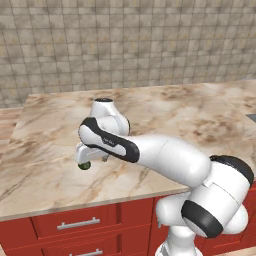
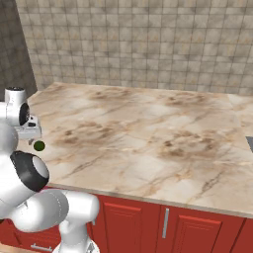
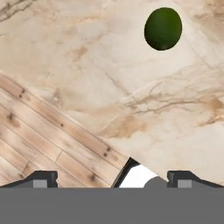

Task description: Place the lime in the correct fridge rack based on whether it is a fruit or vegetable. Finally, close the fridge door.

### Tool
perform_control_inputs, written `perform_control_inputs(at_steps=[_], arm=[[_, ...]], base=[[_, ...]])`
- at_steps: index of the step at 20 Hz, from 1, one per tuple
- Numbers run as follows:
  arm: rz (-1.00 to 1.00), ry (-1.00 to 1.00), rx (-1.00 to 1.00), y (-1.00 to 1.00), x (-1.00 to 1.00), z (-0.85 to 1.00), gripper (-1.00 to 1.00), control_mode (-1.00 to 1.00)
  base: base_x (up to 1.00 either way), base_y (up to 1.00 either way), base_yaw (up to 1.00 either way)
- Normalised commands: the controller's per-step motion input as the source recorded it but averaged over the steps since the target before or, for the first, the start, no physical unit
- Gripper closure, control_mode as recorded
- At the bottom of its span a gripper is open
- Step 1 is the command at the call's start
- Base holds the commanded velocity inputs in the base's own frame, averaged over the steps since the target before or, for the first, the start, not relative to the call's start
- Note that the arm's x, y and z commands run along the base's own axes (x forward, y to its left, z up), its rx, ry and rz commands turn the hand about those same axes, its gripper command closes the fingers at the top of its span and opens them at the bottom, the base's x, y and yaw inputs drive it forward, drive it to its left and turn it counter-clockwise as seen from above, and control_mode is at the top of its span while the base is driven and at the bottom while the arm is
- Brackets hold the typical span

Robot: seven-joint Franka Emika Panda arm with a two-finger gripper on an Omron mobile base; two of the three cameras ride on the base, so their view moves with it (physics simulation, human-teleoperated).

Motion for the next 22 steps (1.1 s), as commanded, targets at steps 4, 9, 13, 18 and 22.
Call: perform_control_inputs(at_steps=[4,9,13,18,22], arm=[[0.0,0.0,-0.11,-0.14,0.17,-0.34,-1.0,-1.0],[0.0,0.0,-0.08,-0.01,0.34,-0.21,-1.0,-1.0],[0.0,0.0,-0.03,0.0,0.41,-0.25,-1.0,-1.0],[0.0,0.0,0.0,0.0,0.34,-0.25,-1.0,-1.0],[0.0,0.0,0.0,0.04,0.29,-0.3,-1.0,-1.0]], base=[[0.0,0.0,0.0],[0.0,0.0,0.0],[0.0,0.0,0.0],[0.0,0.0,0.0],[0.0,0.0,0.0]])
